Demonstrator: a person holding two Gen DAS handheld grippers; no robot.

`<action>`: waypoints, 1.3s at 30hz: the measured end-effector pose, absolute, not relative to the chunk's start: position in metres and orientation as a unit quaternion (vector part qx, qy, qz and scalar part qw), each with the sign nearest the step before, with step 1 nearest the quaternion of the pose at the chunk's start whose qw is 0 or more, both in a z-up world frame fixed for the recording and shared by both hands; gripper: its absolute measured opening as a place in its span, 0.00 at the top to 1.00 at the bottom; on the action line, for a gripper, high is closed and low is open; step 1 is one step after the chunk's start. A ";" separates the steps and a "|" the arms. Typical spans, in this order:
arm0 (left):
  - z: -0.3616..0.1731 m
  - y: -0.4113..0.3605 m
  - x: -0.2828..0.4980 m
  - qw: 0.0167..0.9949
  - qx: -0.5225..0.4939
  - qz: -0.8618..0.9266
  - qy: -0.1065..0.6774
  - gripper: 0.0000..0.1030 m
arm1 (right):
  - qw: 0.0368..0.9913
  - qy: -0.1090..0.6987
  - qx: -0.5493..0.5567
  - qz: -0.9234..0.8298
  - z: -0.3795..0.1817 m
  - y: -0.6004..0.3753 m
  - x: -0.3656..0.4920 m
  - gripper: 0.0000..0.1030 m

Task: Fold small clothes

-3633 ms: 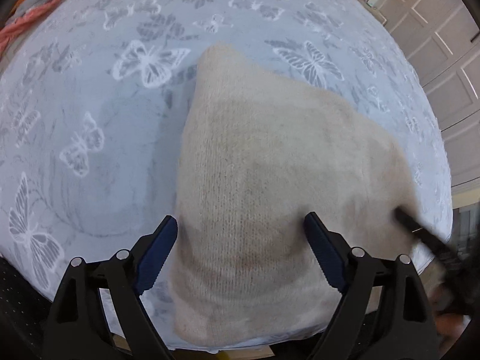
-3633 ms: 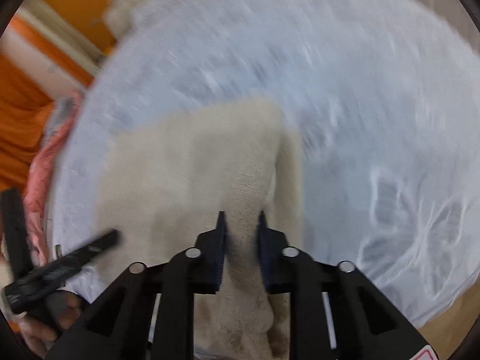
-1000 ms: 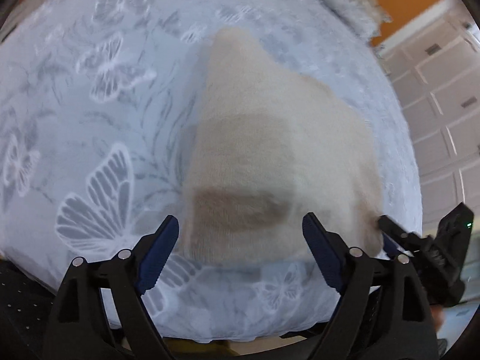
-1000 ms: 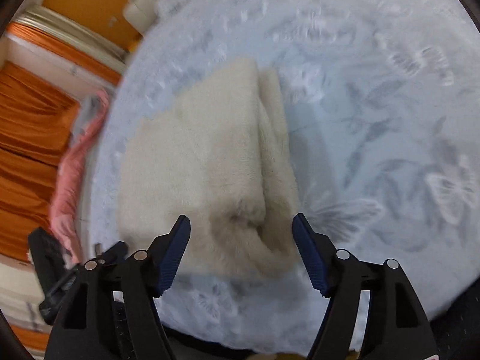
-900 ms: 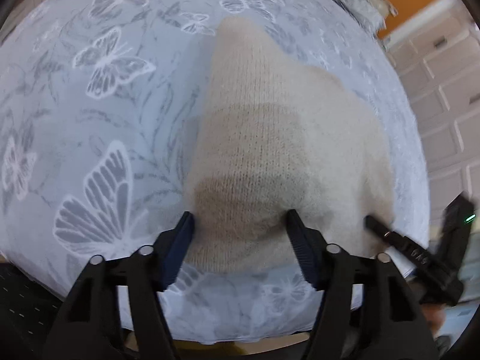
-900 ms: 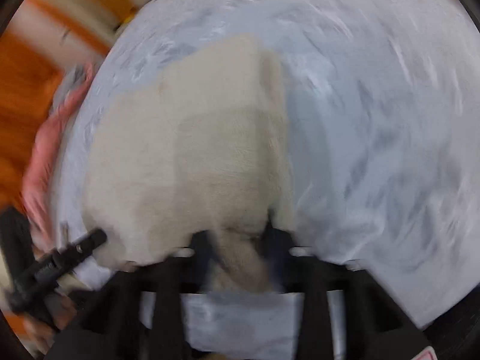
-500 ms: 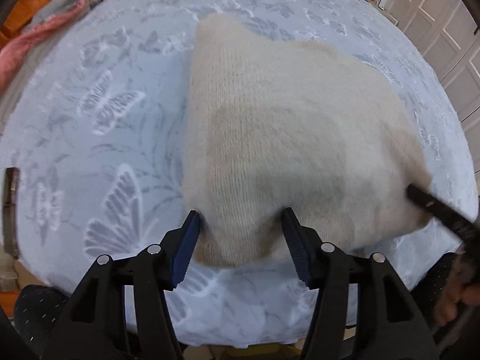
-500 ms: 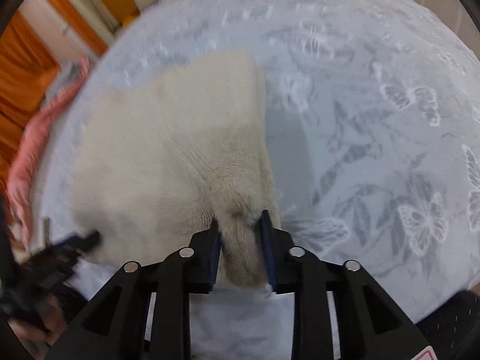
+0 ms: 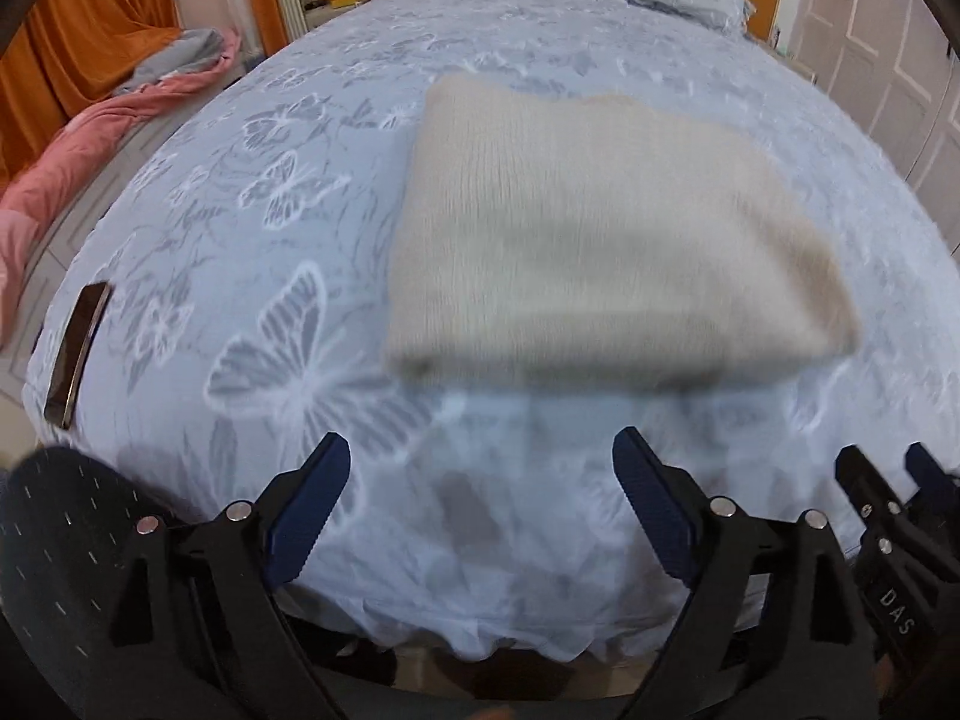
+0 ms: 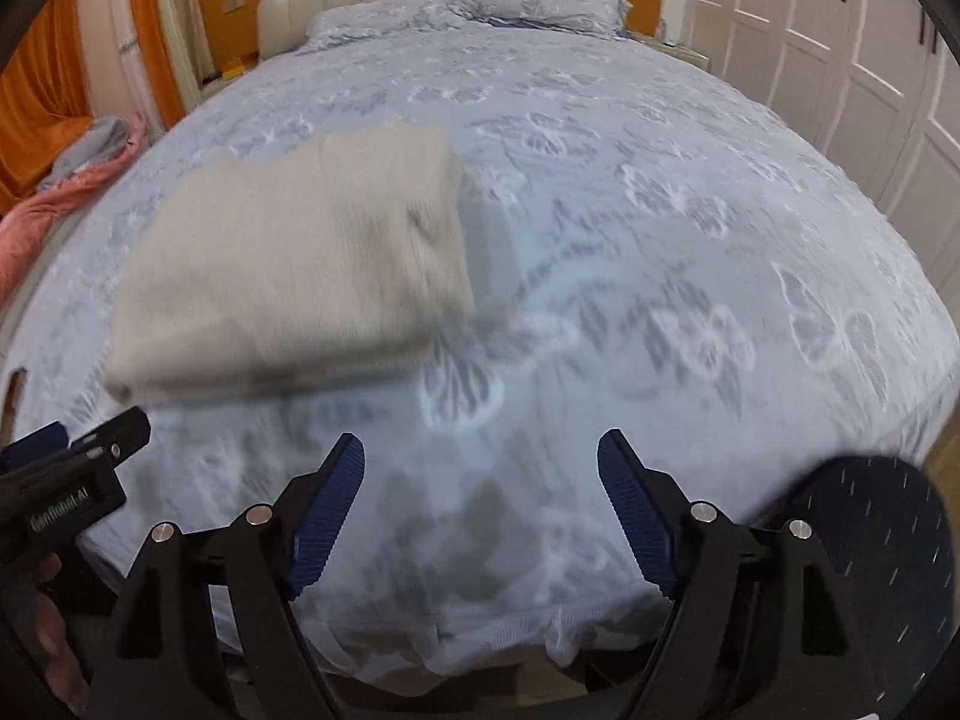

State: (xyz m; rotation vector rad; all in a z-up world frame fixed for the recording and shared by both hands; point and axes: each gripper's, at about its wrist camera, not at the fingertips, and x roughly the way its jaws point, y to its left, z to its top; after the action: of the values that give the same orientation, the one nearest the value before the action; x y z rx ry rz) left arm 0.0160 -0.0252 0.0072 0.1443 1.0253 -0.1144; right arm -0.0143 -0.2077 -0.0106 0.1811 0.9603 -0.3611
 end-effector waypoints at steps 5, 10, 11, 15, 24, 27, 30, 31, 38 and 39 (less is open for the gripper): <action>-0.014 -0.020 0.001 0.868 0.073 -0.050 0.488 0.15 | 0.866 0.470 0.091 -0.143 -0.028 -0.190 -0.019 0.25; -0.017 -0.015 0.003 0.876 0.067 -0.041 0.476 0.15 | 0.867 0.471 0.085 -0.142 -0.034 -0.184 -0.018 0.24; -0.016 -0.013 0.002 0.879 0.065 -0.037 0.471 0.15 | 0.865 0.474 0.087 -0.140 -0.035 -0.184 -0.017 0.24; -0.019 -0.012 0.002 0.879 0.073 -0.031 0.470 0.14 | 0.865 0.477 0.084 -0.132 -0.037 -0.181 -0.016 0.24; -0.008 -0.005 -0.003 0.884 0.058 -0.036 0.462 0.14 | 0.878 0.451 0.094 -0.128 -0.022 -0.181 -0.023 0.22; 0.016 0.010 0.004 0.879 -0.004 -0.070 0.472 0.11 | 0.888 0.425 0.140 -0.101 0.004 -0.197 -0.024 0.22; 0.044 0.038 0.032 0.871 -0.115 -0.098 0.468 0.05 | 0.887 0.416 0.189 -0.063 0.031 -0.225 0.004 0.19; 0.049 0.045 0.047 0.867 -0.141 -0.100 0.468 0.05 | 0.883 0.421 0.201 -0.056 0.037 -0.234 0.018 0.19; 0.040 0.067 0.155 0.839 -0.177 -0.077 0.509 0.05 | 0.837 0.480 0.254 -0.071 0.013 -0.280 0.114 0.17; 0.032 0.065 0.167 0.831 -0.171 -0.082 0.523 0.05 | 0.823 0.499 0.261 -0.069 0.001 -0.283 0.125 0.17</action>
State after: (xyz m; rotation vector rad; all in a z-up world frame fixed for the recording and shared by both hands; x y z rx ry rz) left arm 0.1670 0.0645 0.0316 -0.3637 1.1090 -0.1737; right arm 0.1253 -0.2829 0.0009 0.5560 1.0613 -0.1468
